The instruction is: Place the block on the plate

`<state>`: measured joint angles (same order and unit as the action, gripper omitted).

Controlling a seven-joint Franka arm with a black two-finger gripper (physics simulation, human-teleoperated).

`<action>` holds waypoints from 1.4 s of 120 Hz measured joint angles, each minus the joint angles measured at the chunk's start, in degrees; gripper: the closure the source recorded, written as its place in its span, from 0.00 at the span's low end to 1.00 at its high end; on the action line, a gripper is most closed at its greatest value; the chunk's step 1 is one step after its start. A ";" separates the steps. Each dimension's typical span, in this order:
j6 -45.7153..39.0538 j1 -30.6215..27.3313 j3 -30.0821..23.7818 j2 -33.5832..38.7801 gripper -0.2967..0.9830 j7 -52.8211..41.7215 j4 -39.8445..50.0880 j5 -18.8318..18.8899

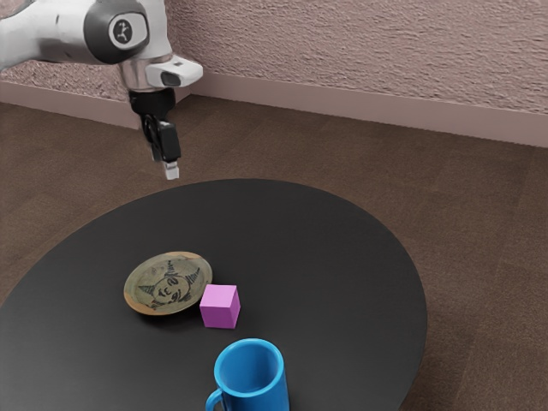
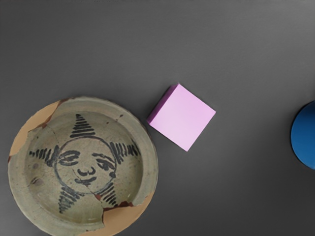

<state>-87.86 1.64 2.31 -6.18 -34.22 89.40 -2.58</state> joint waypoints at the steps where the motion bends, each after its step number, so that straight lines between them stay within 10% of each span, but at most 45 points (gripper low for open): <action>1: -0.23 -0.08 -0.02 -0.21 0.23 -0.19 0.01 -0.06; 168: -30.34 1.35 -5.85 -12.58 0.23 -35.36 18.20 -1.51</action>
<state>-118.20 2.99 -3.54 -18.76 -69.58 107.60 -4.09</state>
